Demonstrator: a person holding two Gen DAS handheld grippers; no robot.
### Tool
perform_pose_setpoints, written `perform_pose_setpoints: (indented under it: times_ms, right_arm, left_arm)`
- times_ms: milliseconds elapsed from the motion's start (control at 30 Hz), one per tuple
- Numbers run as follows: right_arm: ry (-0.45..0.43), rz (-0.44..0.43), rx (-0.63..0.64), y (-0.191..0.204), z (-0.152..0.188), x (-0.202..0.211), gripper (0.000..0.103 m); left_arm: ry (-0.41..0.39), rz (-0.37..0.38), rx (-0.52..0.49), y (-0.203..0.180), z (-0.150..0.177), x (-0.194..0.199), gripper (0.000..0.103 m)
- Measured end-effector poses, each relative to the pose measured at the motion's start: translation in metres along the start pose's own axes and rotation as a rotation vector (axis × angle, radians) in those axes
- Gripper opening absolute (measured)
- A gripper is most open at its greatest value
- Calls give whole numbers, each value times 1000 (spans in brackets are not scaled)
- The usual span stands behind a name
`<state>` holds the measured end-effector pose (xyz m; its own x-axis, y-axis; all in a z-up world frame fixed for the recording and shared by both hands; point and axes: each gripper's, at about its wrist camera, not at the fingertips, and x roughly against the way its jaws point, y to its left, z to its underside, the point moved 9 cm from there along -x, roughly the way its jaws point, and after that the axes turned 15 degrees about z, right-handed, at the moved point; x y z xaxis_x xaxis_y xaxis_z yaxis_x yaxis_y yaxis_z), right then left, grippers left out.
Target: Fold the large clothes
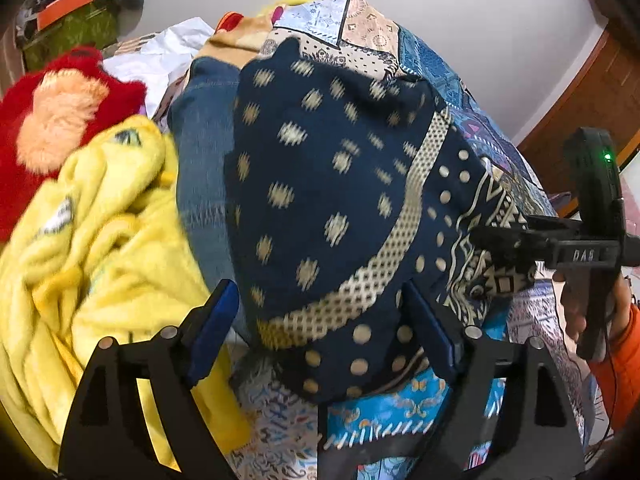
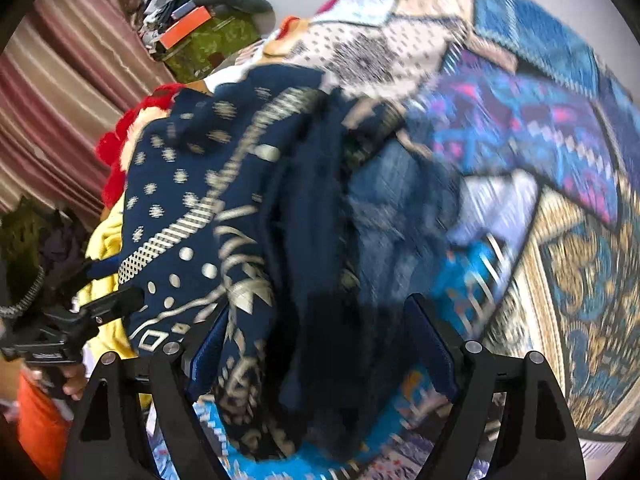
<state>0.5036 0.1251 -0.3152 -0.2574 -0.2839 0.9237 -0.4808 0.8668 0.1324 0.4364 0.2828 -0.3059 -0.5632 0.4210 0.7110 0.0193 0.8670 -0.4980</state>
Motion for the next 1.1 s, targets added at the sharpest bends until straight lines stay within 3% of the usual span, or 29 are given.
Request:
perform_pose_setpoints:
  times_ms: [100,200,267,433,633,833,967,1100]
  right_arm:
    - [-21,23,33,-8,10,10,82]
    - [-48,33,31,-8,8,27,82]
    - [-83,9,21,-2,1,39,82]
    - [-182,-30,-10,16,-39,55,83]
    - [-156,-13,-10,34,-81,9,83]
    - [-96,-8,-118,8,-113,-31,83]
    - [-140,-31,-231,-15,-118,-8,83]
    - [-235,-27,-212,-18,-111,50,83]
  left_arm:
    - [-7,-10,10,3,11,8,88]
    - [-28,-62,-49,-3,5,21,88]
    - [-67,-104,-93,-9,-12,32,88]
    - [-135,-133,-82,-8,-63,28,88]
    - [-171,-117,28,20,-112,-11,88]
    - [-174,-149,103,52,-132,-28,88]
    - [-213,-147,101,47,-131,-10,88]
    - [-249,-158,36,20,-126,25,88]
